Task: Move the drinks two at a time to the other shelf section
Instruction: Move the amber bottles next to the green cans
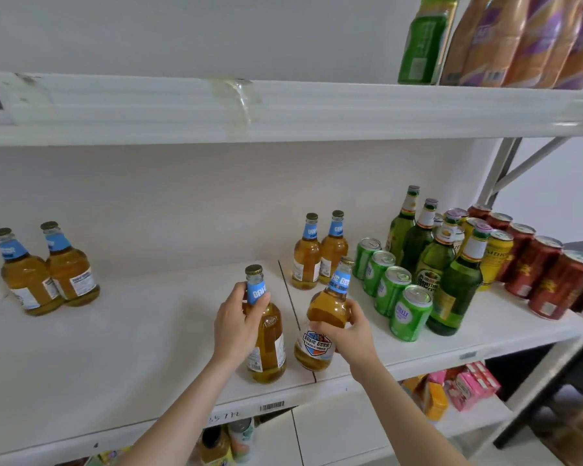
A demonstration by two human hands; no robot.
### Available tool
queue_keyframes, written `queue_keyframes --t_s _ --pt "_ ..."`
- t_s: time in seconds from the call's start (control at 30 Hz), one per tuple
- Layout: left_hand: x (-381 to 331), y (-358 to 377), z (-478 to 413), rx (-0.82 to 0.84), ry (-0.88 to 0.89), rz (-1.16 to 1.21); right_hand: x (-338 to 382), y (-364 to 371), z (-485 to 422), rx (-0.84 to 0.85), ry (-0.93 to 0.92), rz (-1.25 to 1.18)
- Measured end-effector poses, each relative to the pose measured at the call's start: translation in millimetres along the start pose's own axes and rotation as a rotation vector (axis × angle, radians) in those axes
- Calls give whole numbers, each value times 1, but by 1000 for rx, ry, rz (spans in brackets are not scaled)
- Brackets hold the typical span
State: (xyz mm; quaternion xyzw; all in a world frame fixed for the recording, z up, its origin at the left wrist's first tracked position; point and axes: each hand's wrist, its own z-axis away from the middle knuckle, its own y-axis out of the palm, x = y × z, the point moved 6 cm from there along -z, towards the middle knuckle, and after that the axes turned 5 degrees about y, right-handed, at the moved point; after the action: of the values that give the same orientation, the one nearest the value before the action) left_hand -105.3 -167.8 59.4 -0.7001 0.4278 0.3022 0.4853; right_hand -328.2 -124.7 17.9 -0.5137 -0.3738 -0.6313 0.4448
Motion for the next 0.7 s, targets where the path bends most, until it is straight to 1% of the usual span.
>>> queue_keyframes --t_s 0.2,0.4,0.57,0.7 --pt "-13 49 -38 20 35 5 9 -33 -47 -27 -29 9" --pt "-24 84 -63 28 65 -23 20 -51 -87 -39 -60 42" --pt "-32 104 -75 25 79 -45 30 -58 -112 -11 -86 90" --pt "-24 119 -87 20 62 -81 34 -60 -131 20 -108 116"
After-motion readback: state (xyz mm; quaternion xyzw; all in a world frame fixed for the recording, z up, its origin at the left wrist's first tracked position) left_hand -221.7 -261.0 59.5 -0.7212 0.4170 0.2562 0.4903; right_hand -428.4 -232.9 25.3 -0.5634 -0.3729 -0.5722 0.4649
